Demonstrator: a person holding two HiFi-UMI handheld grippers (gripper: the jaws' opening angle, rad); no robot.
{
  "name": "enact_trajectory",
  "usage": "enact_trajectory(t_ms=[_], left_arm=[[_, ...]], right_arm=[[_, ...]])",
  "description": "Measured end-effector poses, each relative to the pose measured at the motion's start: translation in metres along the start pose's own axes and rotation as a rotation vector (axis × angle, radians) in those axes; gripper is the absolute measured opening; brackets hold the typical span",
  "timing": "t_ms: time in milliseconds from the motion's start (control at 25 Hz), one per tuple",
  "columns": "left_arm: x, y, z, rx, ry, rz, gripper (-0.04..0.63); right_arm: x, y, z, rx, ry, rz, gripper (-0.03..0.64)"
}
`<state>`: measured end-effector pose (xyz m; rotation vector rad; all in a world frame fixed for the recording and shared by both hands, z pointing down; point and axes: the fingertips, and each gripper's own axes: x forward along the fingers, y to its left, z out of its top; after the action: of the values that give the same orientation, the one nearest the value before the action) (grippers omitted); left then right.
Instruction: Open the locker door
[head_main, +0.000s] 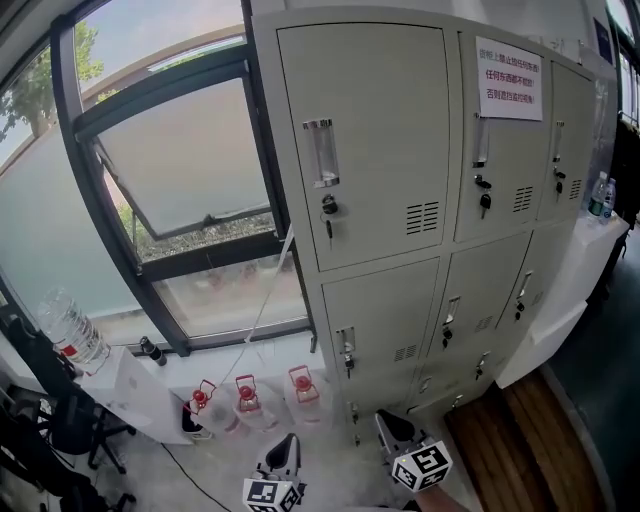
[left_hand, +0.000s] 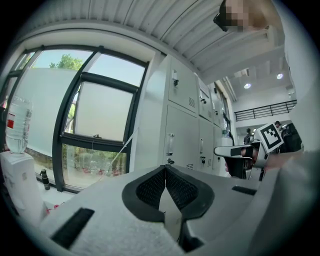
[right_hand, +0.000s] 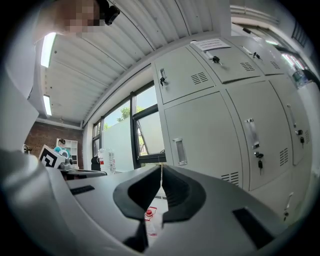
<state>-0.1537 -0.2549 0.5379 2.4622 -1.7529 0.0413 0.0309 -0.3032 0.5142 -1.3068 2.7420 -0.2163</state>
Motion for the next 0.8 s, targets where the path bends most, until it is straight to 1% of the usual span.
enact_trajectory(t_ms=[160,280,320,360,400,480,600,800], left_arm=[[-0.004,0.02,-0.003,0.0,-0.009,0.003,0.011],[-0.008,0.029,-0.007,-0.015,-0.006,0.005,0.011],[-0.01,0.033,-0.008,-0.018,-0.001,0.004,0.011],[-0.012,0.036,-0.01,-0.018,0.004,0.004,0.011],[-0.014,0.039,-0.011,-0.015,0.008,0.003,0.011],[-0.016,0.044,-0.012,-0.01,0.014,0.0,0.011],[-0.021,0.05,-0.014,-0.005,0.021,0.01,0.011],[-0.031,0.065,-0.016,-0.022,0.019,0.075,0.011]], right_arm=[[0.021,0.013,0.0,-0.01,0.003,0.035,0.015],[0.034,0.017,0.0,-0.03,0.009,0.032,0.02],[0.04,0.018,-0.001,-0.035,0.015,0.031,0.062],[0.047,0.019,-0.003,-0.035,0.023,0.031,0.149],[0.053,0.018,-0.004,-0.037,0.031,0.03,0.196],[0.065,0.016,-0.005,-0.056,0.041,0.026,0.202],[0.084,0.009,-0.004,-0.112,0.044,0.017,0.202],[0.126,-0.008,0.0,-0.14,0.038,0.022,0.202]])
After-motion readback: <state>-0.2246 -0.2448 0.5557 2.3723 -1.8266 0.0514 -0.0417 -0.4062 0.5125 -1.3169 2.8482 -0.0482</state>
